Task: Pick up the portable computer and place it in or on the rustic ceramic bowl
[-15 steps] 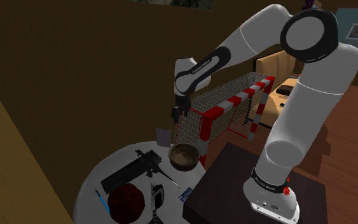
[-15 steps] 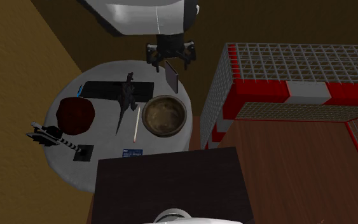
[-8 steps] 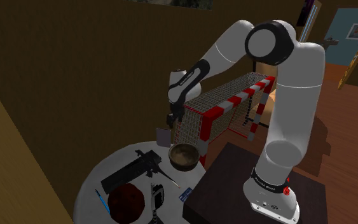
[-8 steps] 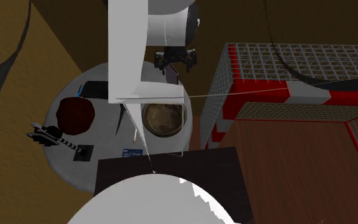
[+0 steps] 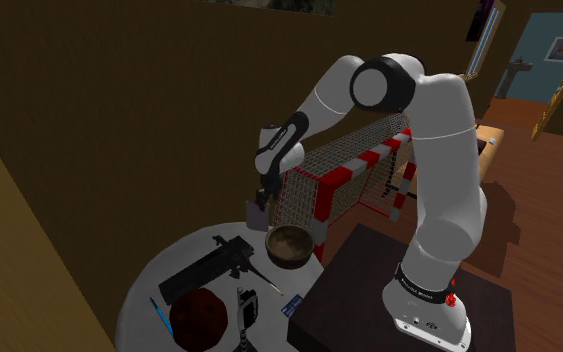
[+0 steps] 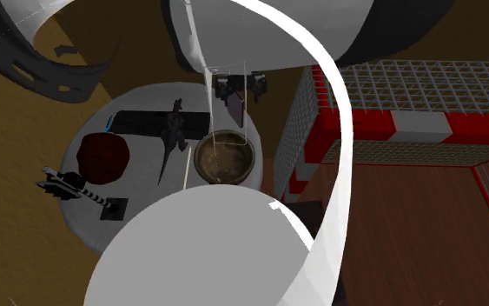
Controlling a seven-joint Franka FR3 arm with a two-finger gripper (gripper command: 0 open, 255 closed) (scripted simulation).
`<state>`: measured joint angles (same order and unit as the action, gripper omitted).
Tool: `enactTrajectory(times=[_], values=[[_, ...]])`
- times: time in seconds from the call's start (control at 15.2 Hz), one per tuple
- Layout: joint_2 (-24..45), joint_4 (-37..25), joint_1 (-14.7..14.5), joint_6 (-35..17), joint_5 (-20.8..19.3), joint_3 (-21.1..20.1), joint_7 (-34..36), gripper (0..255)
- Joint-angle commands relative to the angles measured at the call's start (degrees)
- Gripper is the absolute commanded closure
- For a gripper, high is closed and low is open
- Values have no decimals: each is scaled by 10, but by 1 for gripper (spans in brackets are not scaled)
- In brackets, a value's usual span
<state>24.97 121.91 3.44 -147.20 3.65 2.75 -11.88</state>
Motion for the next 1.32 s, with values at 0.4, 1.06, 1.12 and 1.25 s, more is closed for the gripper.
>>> enactTrajectory(times=[0.4, 1.06, 1.12, 1.25], values=[[31, -5, 2, -26, 3, -2, -3, 0], [31, -4, 2, -27, 3, -2, -3, 255], [31, -4, 2, -27, 3, -2, -3, 255], [31, -4, 2, -27, 3, -3, -3, 255]])
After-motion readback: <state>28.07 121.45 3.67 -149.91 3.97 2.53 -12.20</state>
